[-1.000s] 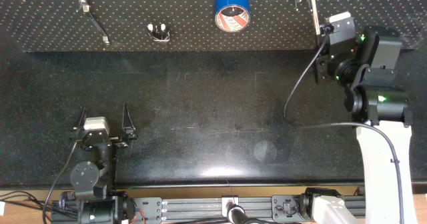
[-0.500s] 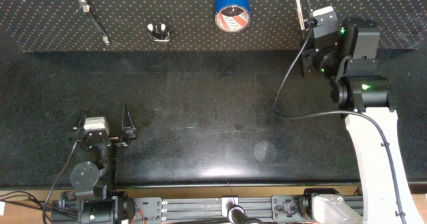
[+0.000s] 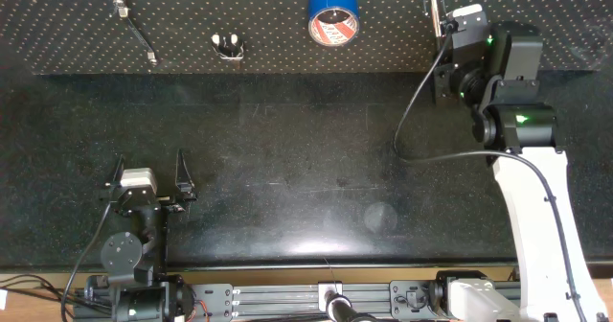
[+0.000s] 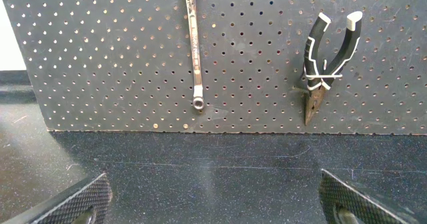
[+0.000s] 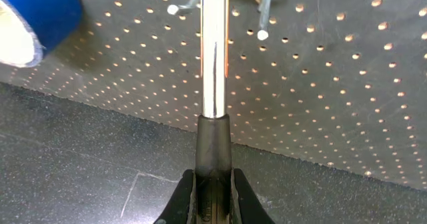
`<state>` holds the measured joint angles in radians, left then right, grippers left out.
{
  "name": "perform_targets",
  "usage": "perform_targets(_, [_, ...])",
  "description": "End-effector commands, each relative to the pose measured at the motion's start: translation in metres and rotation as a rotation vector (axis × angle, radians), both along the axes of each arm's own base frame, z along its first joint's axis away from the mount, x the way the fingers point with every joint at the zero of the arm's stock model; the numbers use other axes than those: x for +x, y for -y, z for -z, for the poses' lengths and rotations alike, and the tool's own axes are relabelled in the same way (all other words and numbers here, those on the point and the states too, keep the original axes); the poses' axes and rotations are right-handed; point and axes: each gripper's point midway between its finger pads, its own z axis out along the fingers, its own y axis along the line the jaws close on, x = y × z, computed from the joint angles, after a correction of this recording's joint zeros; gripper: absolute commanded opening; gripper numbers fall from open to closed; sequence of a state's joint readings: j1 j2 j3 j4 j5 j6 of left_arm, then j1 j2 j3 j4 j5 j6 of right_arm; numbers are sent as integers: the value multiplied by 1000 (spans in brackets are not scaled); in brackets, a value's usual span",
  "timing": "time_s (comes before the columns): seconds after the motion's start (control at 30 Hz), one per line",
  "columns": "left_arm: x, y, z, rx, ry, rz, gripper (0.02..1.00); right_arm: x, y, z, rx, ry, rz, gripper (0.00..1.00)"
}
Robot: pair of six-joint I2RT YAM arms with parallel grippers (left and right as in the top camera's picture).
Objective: Place Tools Onto Pegboard
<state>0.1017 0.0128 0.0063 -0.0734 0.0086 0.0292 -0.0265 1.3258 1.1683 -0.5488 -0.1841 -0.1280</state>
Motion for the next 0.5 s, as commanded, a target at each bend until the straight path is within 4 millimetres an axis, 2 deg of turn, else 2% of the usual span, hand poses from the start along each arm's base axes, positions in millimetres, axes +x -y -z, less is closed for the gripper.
perform_targets(0.03, [0, 1, 0, -3, 0, 7, 996, 12, 2, -10, 19, 32, 38, 75])
perform_targets(0.5, [0, 1, 0, -3, 0, 7, 996, 15, -3, -6, 114, 6, 100, 75])
